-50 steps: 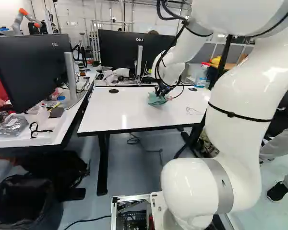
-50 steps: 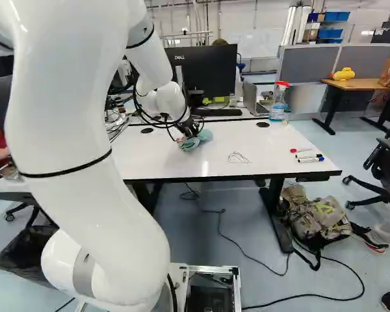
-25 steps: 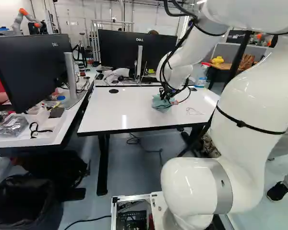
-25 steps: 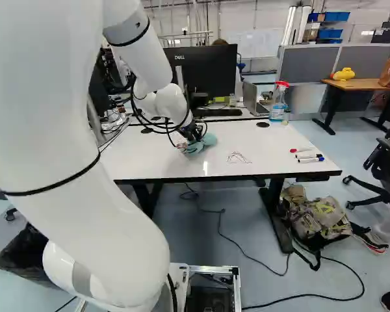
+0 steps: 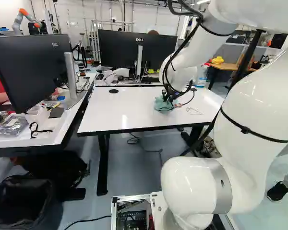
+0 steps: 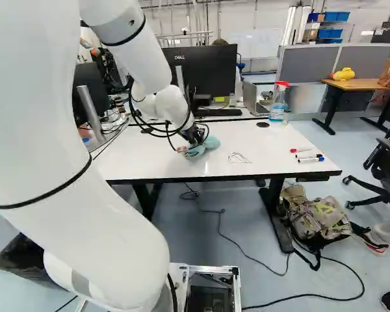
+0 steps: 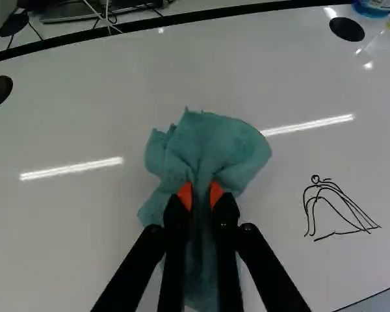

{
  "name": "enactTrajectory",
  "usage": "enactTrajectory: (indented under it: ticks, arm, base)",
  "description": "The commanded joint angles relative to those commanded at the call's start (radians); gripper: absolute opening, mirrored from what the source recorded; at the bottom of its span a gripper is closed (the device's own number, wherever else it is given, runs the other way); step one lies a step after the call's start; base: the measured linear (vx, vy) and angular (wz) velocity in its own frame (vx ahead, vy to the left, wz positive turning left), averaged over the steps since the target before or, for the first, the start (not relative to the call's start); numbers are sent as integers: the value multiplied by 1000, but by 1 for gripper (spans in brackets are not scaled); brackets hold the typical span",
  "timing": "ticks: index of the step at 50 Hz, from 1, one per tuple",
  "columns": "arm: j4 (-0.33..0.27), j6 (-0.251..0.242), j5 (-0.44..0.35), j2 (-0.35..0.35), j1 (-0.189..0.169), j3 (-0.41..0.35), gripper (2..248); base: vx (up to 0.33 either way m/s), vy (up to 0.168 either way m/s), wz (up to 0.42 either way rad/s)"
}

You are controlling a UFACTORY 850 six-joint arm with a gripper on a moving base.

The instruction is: Clean the table with the green towel

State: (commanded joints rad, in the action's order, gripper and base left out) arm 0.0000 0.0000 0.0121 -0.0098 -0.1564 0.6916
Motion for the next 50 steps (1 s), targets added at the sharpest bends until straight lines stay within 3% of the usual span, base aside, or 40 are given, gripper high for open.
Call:
enactTrajectory:
  ticks: [23, 50]
  arm:
    - [0, 0, 0, 10, -3, 5, 51]
    - [0, 0, 0, -24, -60, 109, 51]
  base:
    - [0, 0, 0]
    - [0, 0, 0]
